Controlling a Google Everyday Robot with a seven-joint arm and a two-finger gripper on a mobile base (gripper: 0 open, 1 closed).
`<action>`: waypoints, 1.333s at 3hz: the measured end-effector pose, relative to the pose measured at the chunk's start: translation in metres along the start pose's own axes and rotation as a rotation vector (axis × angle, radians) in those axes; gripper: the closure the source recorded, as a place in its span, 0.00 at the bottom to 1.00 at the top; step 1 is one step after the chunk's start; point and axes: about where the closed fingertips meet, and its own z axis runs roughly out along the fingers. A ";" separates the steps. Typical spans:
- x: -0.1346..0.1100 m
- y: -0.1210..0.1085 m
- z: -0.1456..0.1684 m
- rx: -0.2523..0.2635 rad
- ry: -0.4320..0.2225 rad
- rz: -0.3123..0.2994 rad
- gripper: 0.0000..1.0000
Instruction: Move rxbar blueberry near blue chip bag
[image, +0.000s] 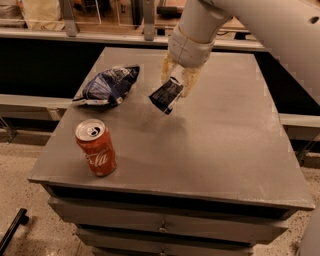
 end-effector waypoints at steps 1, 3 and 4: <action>0.001 -0.027 0.015 0.014 -0.008 -0.040 1.00; -0.005 -0.064 0.039 0.023 -0.007 -0.099 0.88; -0.011 -0.075 0.043 0.023 0.010 -0.096 0.64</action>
Offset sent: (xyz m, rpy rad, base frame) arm 0.0435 0.0729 -0.0144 0.0011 -0.0437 0.1202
